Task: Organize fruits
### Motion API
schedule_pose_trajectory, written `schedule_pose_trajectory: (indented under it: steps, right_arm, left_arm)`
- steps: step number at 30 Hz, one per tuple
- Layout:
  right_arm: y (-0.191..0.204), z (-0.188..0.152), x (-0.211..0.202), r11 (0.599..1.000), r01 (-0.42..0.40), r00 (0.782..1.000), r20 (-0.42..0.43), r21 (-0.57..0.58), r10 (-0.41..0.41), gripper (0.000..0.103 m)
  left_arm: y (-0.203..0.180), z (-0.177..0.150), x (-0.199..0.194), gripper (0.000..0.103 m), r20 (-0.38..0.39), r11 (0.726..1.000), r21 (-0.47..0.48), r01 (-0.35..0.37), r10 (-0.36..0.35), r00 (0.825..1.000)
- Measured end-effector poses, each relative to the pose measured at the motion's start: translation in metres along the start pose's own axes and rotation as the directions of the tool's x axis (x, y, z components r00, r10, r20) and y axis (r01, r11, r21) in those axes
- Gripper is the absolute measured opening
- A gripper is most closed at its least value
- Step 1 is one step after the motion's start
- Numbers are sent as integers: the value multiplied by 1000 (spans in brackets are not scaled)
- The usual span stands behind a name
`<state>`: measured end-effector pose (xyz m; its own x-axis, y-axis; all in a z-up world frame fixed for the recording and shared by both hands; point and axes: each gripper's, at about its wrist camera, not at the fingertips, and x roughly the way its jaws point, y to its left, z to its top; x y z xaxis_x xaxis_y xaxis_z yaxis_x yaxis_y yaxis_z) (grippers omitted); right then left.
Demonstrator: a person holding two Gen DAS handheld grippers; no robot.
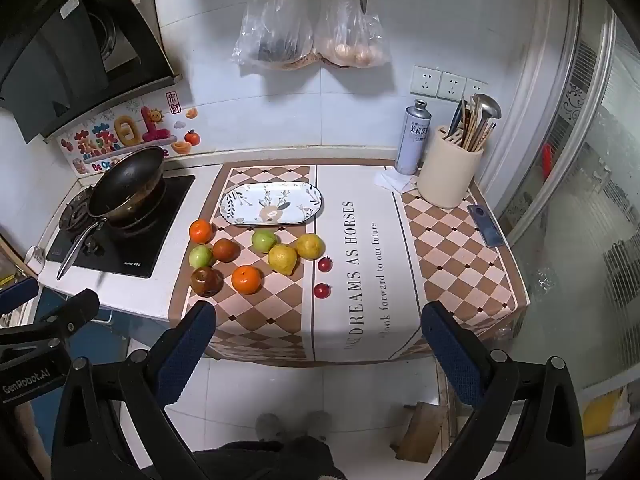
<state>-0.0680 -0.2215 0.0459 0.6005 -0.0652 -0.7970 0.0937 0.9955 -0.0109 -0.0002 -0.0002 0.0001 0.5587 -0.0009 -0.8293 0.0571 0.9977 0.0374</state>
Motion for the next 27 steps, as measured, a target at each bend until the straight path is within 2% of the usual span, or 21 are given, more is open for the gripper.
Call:
schedule_pose_trajectory:
  steps: [27]
  right_arm:
    - [2,1,-2,1000,-11,1000,3,2,11,103]
  left_arm:
    - [2,0,0,103,1,1000,-5,-4,4,1000]
